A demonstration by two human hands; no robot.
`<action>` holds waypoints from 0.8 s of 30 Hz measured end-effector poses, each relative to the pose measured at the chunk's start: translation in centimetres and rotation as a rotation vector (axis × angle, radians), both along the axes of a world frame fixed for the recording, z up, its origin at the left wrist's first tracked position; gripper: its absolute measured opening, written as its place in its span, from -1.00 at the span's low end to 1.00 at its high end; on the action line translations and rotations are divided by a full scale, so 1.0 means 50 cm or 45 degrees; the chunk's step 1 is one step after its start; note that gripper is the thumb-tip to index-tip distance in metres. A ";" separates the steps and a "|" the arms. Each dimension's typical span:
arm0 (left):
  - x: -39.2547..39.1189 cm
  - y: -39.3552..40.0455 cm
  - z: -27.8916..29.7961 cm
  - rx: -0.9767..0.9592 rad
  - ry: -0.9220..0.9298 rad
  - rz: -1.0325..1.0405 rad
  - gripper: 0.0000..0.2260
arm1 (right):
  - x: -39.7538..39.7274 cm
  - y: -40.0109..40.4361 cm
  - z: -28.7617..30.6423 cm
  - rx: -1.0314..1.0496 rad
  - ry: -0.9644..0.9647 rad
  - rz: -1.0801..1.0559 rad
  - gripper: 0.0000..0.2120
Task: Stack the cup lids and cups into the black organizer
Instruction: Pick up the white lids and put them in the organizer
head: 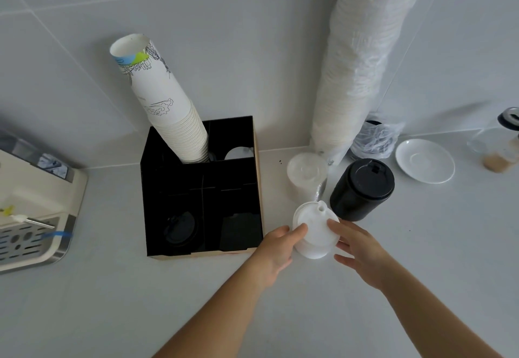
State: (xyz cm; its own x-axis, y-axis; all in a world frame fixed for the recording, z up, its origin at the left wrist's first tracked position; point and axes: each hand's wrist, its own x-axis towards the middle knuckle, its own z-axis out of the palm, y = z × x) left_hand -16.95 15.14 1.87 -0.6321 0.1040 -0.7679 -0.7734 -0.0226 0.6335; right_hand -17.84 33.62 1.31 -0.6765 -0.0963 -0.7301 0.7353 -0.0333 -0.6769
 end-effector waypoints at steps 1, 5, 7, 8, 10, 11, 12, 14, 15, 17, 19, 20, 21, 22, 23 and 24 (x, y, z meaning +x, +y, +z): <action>0.003 -0.001 -0.005 0.014 -0.025 -0.005 -0.82 | 0.000 0.001 0.000 -0.004 -0.005 0.006 -0.59; 0.016 0.008 -0.018 0.047 -0.051 0.014 -0.67 | -0.001 0.005 0.003 -0.024 -0.017 0.030 -0.52; 0.023 0.011 -0.027 0.057 -0.040 0.040 -0.78 | 0.000 0.005 0.005 -0.035 -0.001 0.054 -0.41; 0.027 0.013 -0.027 0.063 -0.038 0.057 -0.82 | 0.002 0.004 0.006 -0.039 0.011 0.068 -0.35; 0.036 0.014 -0.032 0.082 -0.034 0.091 -0.85 | 0.008 0.003 0.006 -0.051 0.033 0.088 -0.27; 0.041 0.014 -0.036 0.097 -0.035 0.110 -0.86 | 0.013 0.003 0.006 -0.056 0.043 0.095 -0.25; 0.046 0.014 -0.036 0.110 -0.024 0.129 -0.85 | 0.018 0.001 0.006 -0.061 0.053 0.105 -0.25; 0.053 0.015 -0.035 0.104 0.025 0.141 -0.77 | 0.027 -0.002 0.006 -0.067 0.068 0.115 -0.30; 0.056 0.015 -0.034 0.082 0.052 0.150 -0.68 | 0.031 -0.004 0.006 -0.068 0.075 0.116 -0.33; 0.063 0.014 -0.024 0.048 0.099 0.188 -0.62 | 0.039 -0.011 0.007 -0.070 0.089 0.118 -0.32; 0.069 0.018 -0.014 0.051 0.139 0.208 -0.60 | 0.043 -0.011 0.008 -0.067 0.102 0.106 -0.28; 0.075 0.017 -0.010 0.052 0.155 0.227 -0.50 | 0.047 -0.015 0.011 -0.079 0.108 0.107 -0.26; 0.083 0.012 -0.007 0.050 0.169 0.259 -0.38 | 0.048 -0.022 0.015 -0.089 0.119 0.120 -0.25; 0.086 0.015 -0.006 0.045 0.178 0.269 -0.30 | 0.051 -0.022 0.016 -0.098 0.127 0.111 -0.25; 0.089 0.016 -0.005 0.030 0.195 0.276 -0.25 | 0.051 -0.025 0.020 -0.100 0.142 0.116 -0.26; 0.094 0.015 -0.004 0.010 0.209 0.286 -0.22 | 0.053 -0.030 0.026 -0.106 0.166 0.127 -0.28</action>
